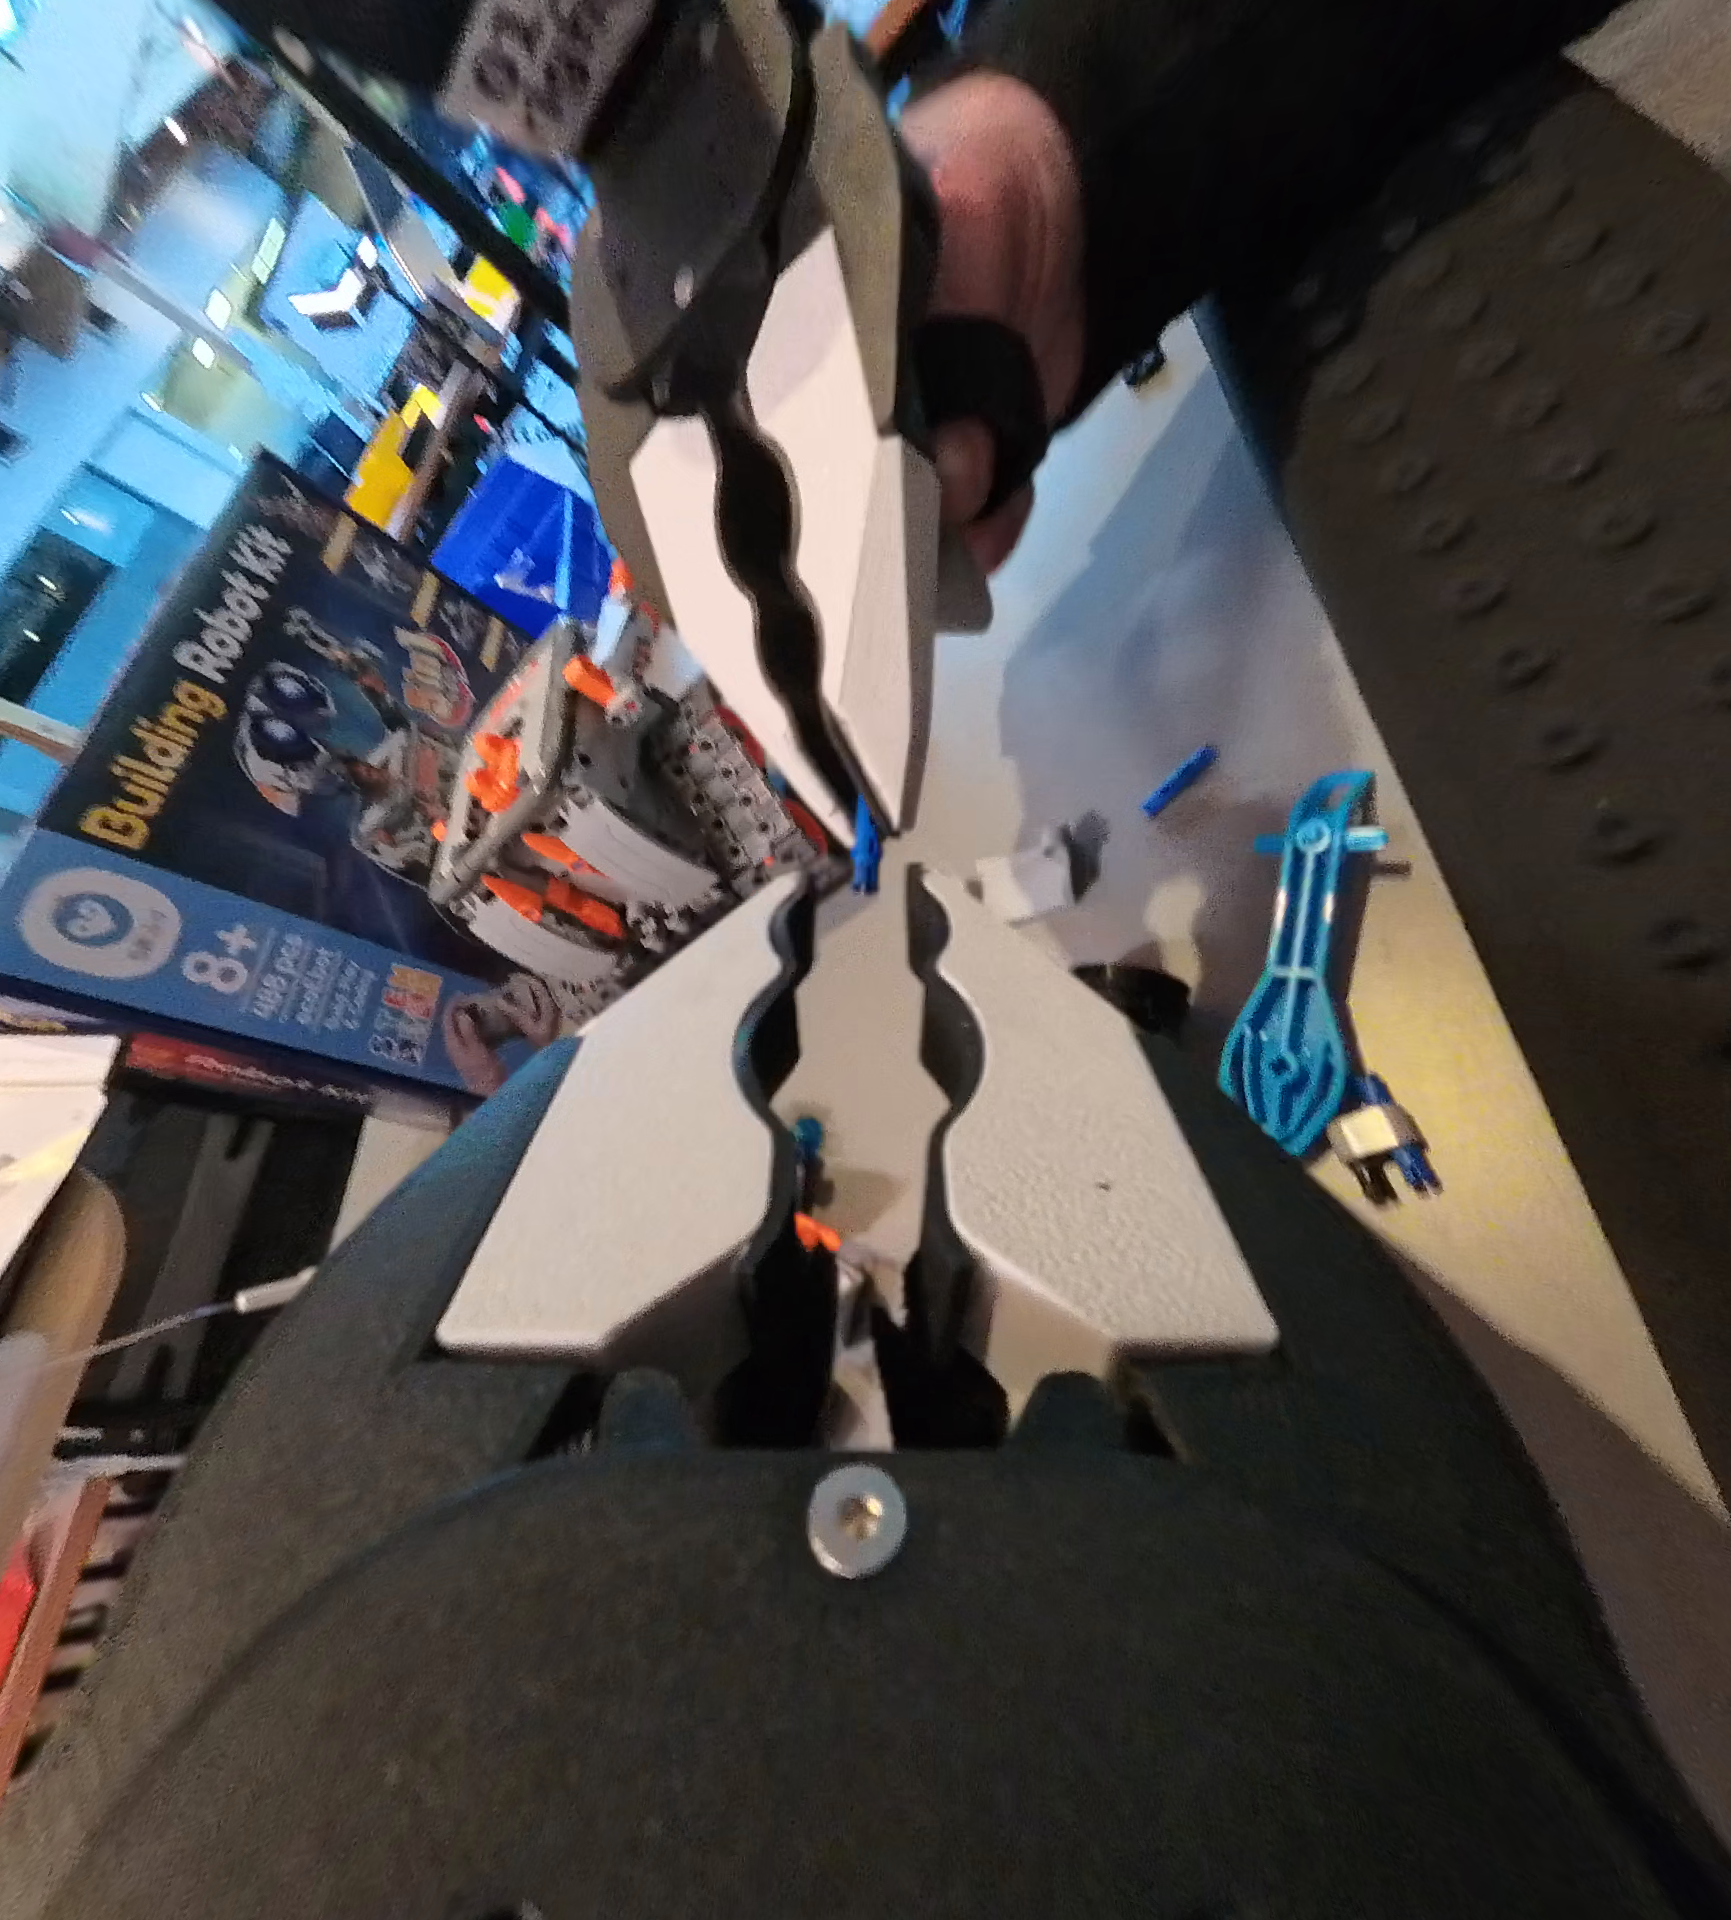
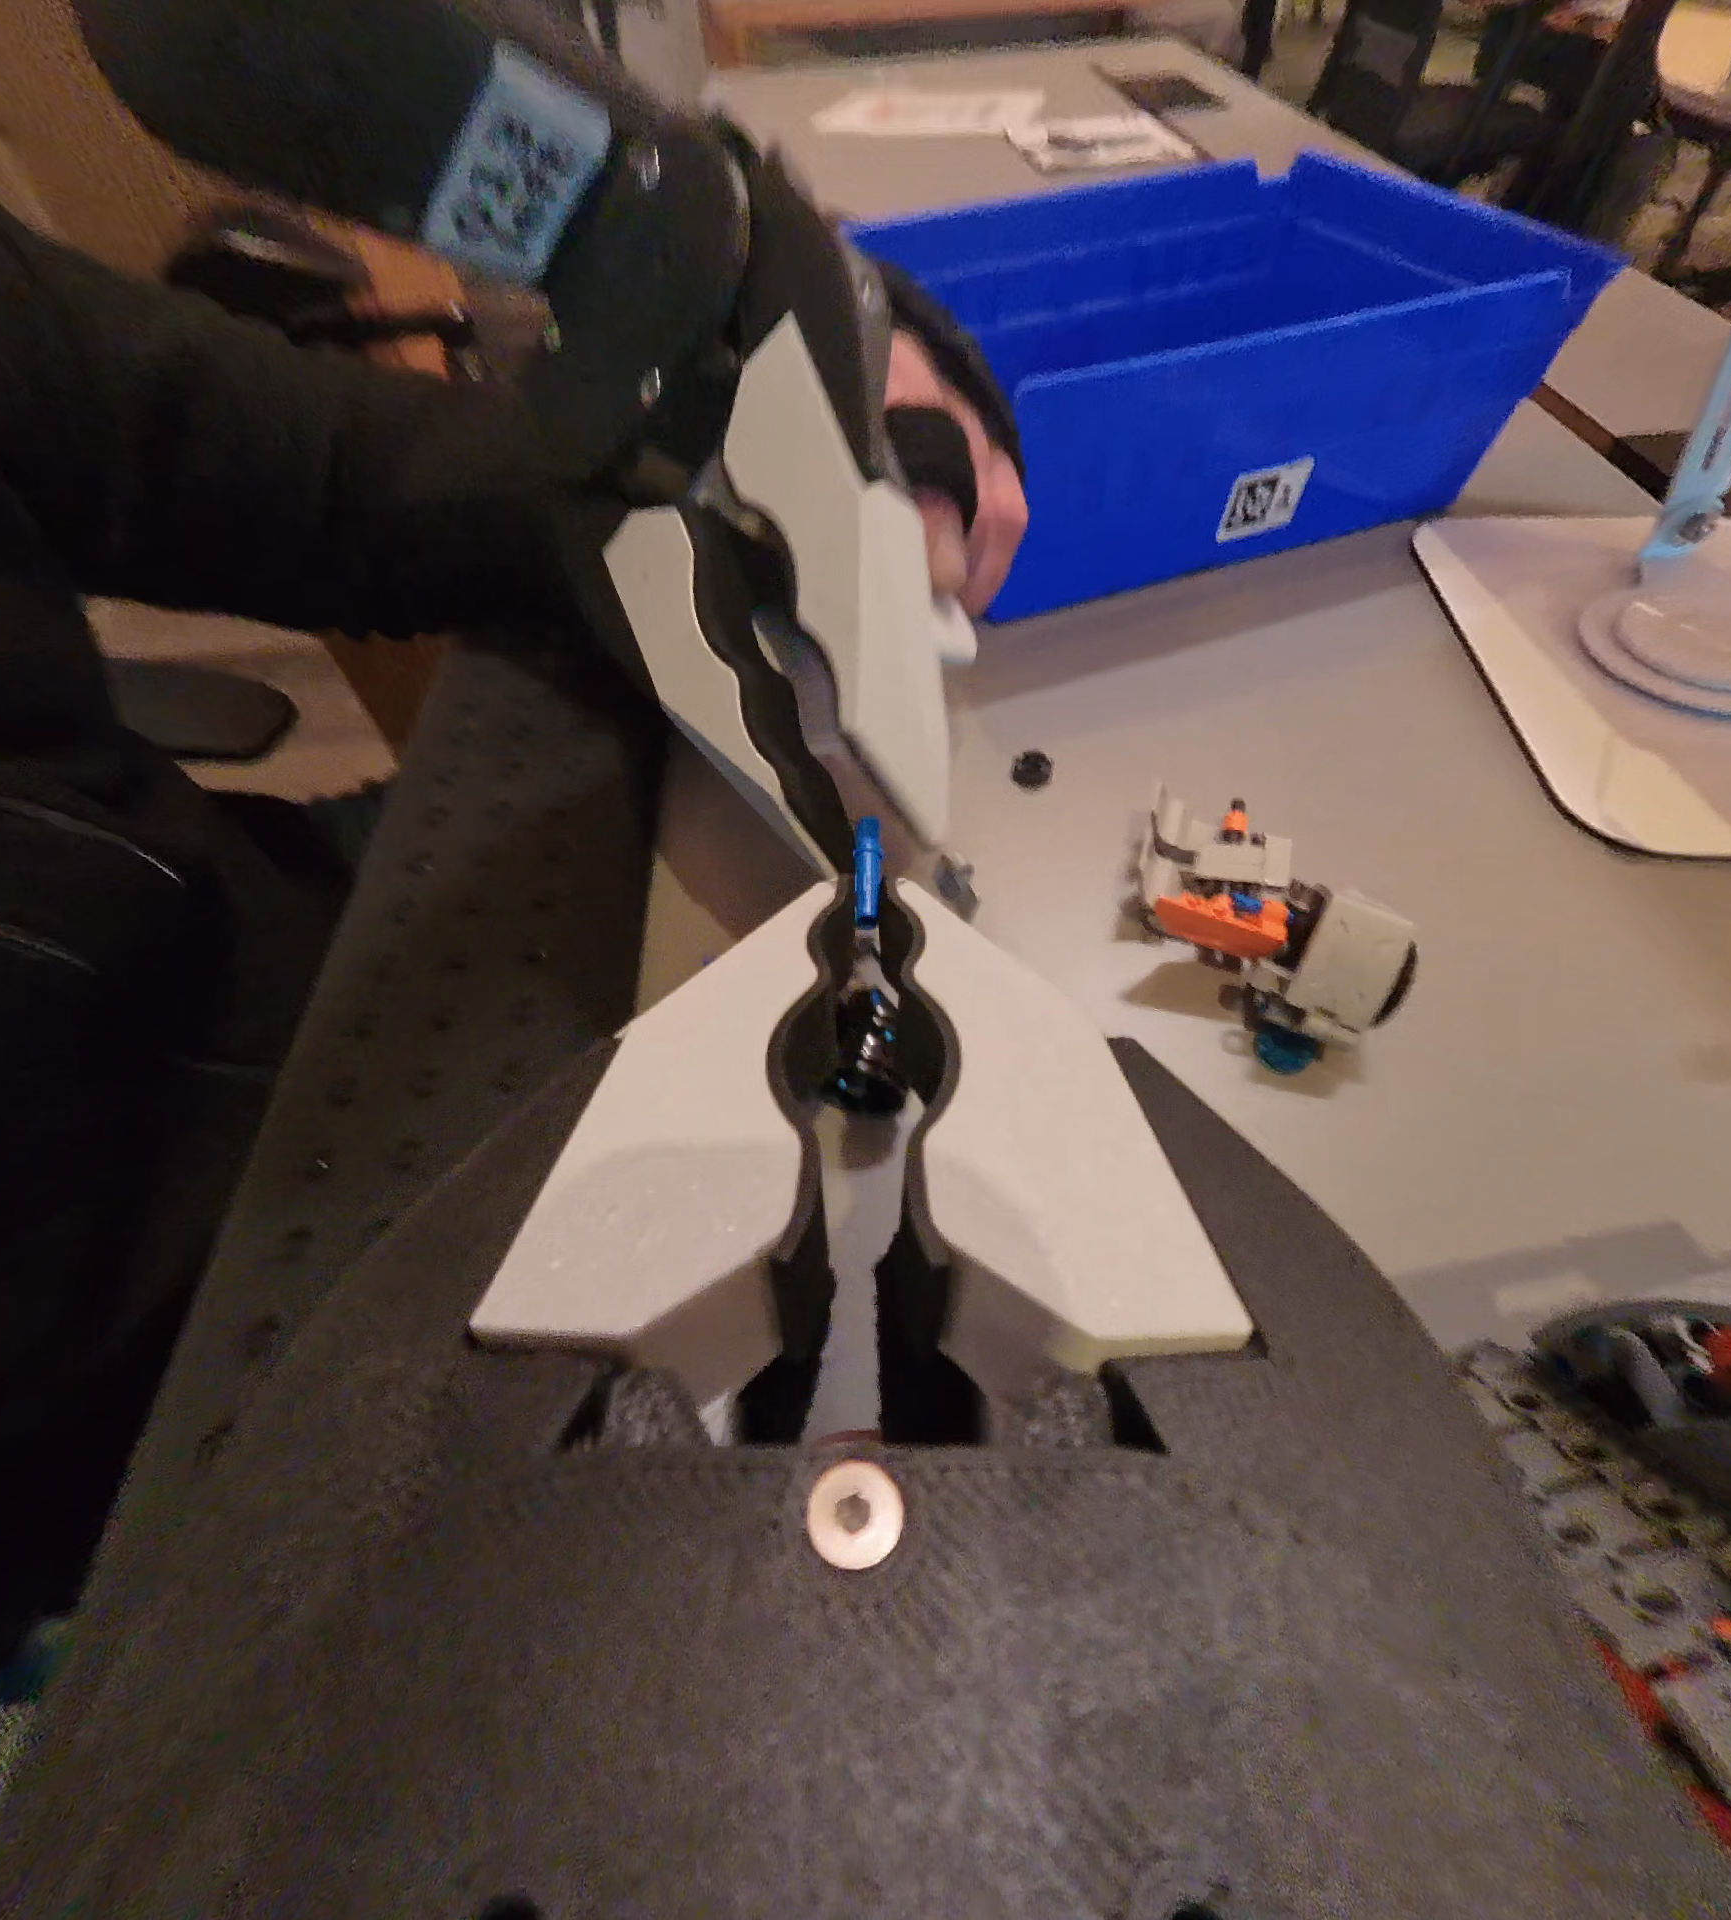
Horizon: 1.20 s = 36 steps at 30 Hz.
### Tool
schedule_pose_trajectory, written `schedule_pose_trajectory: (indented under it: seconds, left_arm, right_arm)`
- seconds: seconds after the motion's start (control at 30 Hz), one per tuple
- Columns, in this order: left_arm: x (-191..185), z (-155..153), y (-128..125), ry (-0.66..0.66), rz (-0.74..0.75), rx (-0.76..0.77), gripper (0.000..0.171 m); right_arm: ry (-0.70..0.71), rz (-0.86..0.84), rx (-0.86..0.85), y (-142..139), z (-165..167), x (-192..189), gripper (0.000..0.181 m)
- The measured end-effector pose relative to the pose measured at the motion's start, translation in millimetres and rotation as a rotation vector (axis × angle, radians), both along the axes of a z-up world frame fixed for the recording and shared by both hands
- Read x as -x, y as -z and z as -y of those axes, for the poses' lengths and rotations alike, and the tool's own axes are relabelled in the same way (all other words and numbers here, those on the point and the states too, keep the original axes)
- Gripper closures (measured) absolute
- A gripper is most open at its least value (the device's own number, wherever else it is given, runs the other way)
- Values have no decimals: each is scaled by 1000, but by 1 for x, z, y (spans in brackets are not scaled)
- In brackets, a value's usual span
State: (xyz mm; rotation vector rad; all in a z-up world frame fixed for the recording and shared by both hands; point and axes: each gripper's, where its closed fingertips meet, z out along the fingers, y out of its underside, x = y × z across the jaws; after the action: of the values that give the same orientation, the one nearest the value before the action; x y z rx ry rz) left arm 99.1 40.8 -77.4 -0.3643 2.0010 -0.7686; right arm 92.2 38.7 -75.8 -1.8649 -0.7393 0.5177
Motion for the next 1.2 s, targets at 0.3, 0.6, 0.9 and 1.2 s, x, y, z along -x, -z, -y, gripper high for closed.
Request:
schedule_pose_trajectory:
  seconds: [0.3,0.6,0.9,1.2]
  left_arm:
    - [31,-3,72,38,-360,-74,146]
    - [27,-3,86,32,-362,-100,156]
    - [31,-2,85,24,-357,-86,155]
    - [25,4,84,6,-345,-53,158]
  right_arm:
    - [73,308,39,42,11,9,180]
    - [65,410,65,61,11,10,180]
    - [57,431,83,67,12,11,180]
    - [55,472,73,68,12,12,180]
